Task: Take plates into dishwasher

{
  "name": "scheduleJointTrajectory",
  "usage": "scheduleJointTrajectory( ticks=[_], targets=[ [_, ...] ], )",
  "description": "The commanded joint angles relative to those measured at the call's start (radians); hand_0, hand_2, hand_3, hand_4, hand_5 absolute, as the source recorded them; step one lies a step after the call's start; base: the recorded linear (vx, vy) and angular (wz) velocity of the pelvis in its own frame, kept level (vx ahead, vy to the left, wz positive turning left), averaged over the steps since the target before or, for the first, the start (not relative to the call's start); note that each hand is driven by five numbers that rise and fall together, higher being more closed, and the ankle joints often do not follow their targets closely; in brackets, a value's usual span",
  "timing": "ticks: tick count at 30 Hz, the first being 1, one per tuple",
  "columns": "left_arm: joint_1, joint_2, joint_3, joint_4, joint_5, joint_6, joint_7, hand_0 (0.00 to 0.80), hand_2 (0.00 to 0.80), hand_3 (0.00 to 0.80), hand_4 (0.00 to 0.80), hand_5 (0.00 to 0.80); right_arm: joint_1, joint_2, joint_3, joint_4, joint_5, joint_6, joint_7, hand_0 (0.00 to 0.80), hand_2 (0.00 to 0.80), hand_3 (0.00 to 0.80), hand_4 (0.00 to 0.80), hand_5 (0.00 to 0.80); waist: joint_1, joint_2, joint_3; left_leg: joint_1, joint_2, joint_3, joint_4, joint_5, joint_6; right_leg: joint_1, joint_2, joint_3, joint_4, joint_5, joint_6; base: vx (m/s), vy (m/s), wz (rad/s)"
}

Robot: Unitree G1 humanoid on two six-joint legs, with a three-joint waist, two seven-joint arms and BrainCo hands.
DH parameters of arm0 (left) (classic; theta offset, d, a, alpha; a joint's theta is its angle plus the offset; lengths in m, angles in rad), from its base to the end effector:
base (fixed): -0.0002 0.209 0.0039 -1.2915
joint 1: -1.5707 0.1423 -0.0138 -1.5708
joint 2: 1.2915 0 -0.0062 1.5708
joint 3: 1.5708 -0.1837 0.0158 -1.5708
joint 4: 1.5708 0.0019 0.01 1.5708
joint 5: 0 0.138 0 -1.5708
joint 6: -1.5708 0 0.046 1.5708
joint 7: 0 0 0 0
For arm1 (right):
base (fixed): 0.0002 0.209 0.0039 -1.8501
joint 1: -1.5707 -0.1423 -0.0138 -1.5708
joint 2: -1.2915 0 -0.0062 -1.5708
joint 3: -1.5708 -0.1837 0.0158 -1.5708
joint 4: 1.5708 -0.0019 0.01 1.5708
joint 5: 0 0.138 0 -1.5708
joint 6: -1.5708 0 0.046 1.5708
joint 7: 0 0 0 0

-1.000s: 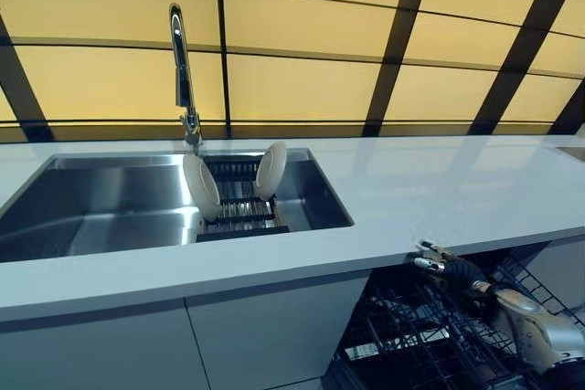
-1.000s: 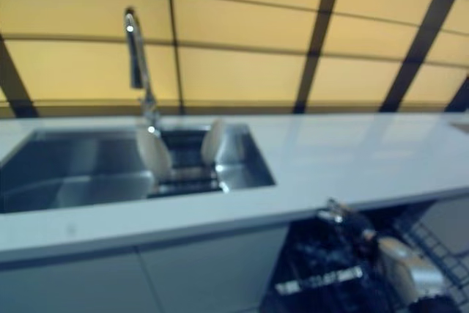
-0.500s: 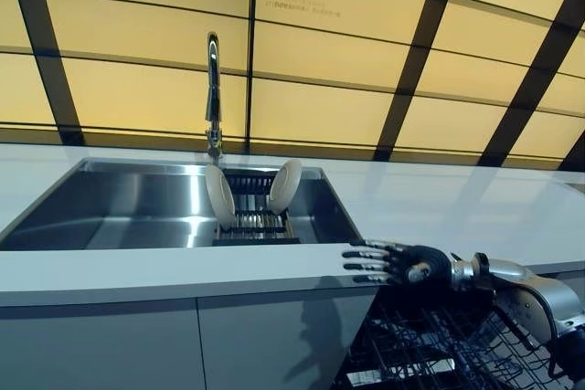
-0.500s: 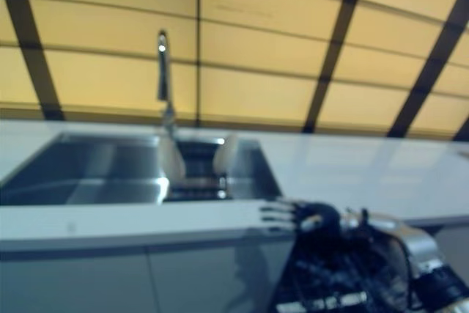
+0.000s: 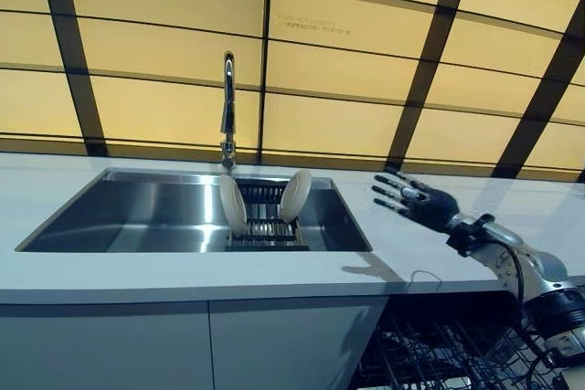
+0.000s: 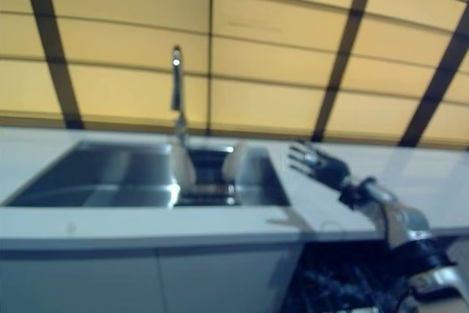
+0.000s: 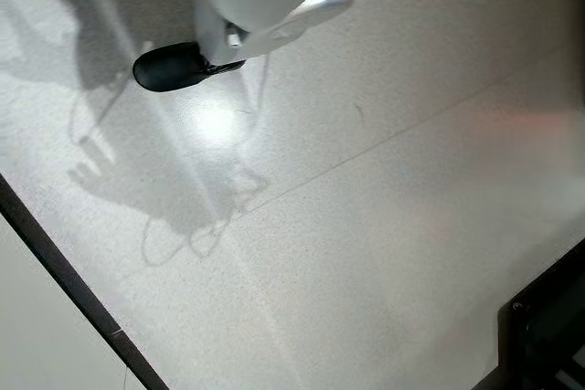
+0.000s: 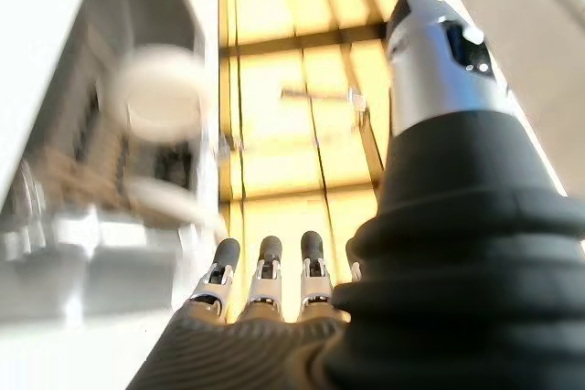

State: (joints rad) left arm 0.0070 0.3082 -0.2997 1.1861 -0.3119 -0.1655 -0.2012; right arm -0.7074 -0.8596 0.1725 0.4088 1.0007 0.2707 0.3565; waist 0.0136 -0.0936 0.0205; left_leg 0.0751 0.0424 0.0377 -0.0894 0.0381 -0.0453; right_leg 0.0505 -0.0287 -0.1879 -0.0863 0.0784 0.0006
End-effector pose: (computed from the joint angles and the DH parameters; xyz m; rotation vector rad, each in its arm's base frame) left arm 0.0810 0.2350 -0.1078 0.0737 1.0558 -0.0893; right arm 0.3030 -0.2770 0.2005 0.1279 -0.0396 0.3849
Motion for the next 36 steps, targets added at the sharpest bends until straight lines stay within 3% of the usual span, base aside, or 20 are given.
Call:
scheduleJointTrajectory(
  ticks=[1, 4, 7, 9, 12, 17, 23, 29, 36],
  targets=[
    [-0.038, 0.001, -0.038, 0.049, -0.040, -0.047, -0.002, 0.000, 0.000, 0.000, 0.000, 0.000, -0.195, -0.057, 0.027, 0.095, -0.087, -0.118, -0.072, 0.000, 0.000, 0.000, 0.000, 0.000, 0.046, -0.038, -0.008, 0.004, -0.013, 0.015, 0.002, -0.020, 0.014, 0.041, -0.066, 0.007, -0.001, 0.009, 0.097, 0.061, 0.001, 0.04],
    [-0.025, 0.001, -0.046, 0.043, -0.040, -0.043, 0.001, 0.000, 0.000, 0.000, 0.000, 0.000, -0.298, -0.098, 0.102, 0.173, -0.240, -0.183, -0.165, 0.000, 0.000, 0.000, 0.000, 0.000, 0.064, -0.039, -0.003, -0.003, -0.014, -0.002, 0.002, -0.015, 0.011, 0.039, -0.067, -0.005, -0.001, 0.008, 0.097, 0.132, -0.001, 0.12],
    [-0.015, 0.011, -0.065, 0.015, -0.056, -0.023, 0.001, 0.000, 0.000, 0.000, 0.000, 0.000, -0.430, -0.171, 0.237, 0.214, -0.683, -0.319, -0.350, 0.000, 0.000, 0.000, 0.000, 0.000, 0.088, -0.039, 0.008, -0.021, -0.015, -0.018, 0.002, -0.005, 0.008, 0.027, -0.071, -0.017, -0.001, 0.012, 0.104, 0.129, -0.007, 0.10],
    [-0.012, 0.011, -0.083, -0.002, -0.063, -0.016, 0.007, 0.000, 0.000, 0.000, 0.000, 0.000, -0.492, -0.201, 0.324, 0.224, -0.857, -0.365, -0.411, 0.000, 0.000, 0.000, 0.000, 0.000, 0.098, -0.038, 0.018, -0.035, -0.016, -0.026, 0.002, 0.000, 0.009, 0.016, -0.073, -0.022, -0.001, 0.015, 0.108, 0.046, -0.010, 0.19],
    [-0.020, 0.021, -0.099, -0.016, -0.085, -0.018, 0.012, 0.000, 0.000, 0.000, 0.000, 0.000, -0.578, -0.228, 0.447, 0.189, -1.037, -0.352, -0.500, 0.000, 0.000, 0.000, 0.000, 0.000, 0.109, -0.042, 0.036, -0.060, -0.014, -0.036, 0.002, 0.009, 0.011, -0.005, -0.074, -0.030, -0.001, 0.020, 0.111, 0.025, -0.021, 0.12],
    [-0.040, 0.029, -0.095, -0.028, -0.127, -0.028, 0.033, 0.000, 0.000, 0.000, 0.000, 0.000, -0.634, -0.236, 0.536, 0.169, -1.162, -0.347, -0.572, 0.000, 0.000, 0.000, 0.000, 0.000, 0.116, -0.047, 0.063, -0.090, -0.011, -0.044, 0.002, 0.015, 0.012, -0.029, -0.073, -0.036, -0.001, 0.022, 0.111, -0.021, -0.028, 0.19],
    [-0.094, 0.069, -0.069, -0.068, -0.208, -0.030, 0.068, 0.000, 0.000, 0.000, 0.000, 0.000, -0.746, -0.283, 0.726, 0.126, -1.420, -0.330, -0.721, 0.000, 0.000, 0.000, 0.000, 0.000, 0.130, -0.058, 0.171, -0.194, -0.002, -0.074, 0.002, 0.041, 0.017, -0.117, -0.067, -0.049, -0.001, 0.036, 0.111, -0.123, -0.083, 0.16],
    [-0.089, 0.081, -0.079, -0.082, -0.233, -0.048, 0.043, 0.000, 0.000, 0.000, 0.000, 0.000, -0.798, -0.320, 0.809, 0.152, -1.534, -0.340, -0.755, 0.000, 0.000, 0.000, 0.000, 0.000, 0.131, -0.043, 0.201, -0.230, -0.007, -0.089, 0.002, 0.051, 0.018, -0.149, -0.070, -0.053, -0.001, 0.040, 0.113, -0.048, 0.000, 0.15],
    [-0.085, 0.097, -0.043, -0.108, -0.367, -0.056, 0.036, 0.000, 0.000, 0.000, 0.000, 0.000, -0.821, -0.345, 0.862, 0.176, -1.670, -0.325, -0.775, 0.000, 0.000, 0.000, 0.000, 0.000, 0.133, -0.015, 0.242, -0.268, -0.015, -0.097, 0.002, 0.060, 0.015, -0.186, -0.081, -0.055, -0.001, 0.043, 0.115, -0.029, 0.017, 0.06]
  ],
)
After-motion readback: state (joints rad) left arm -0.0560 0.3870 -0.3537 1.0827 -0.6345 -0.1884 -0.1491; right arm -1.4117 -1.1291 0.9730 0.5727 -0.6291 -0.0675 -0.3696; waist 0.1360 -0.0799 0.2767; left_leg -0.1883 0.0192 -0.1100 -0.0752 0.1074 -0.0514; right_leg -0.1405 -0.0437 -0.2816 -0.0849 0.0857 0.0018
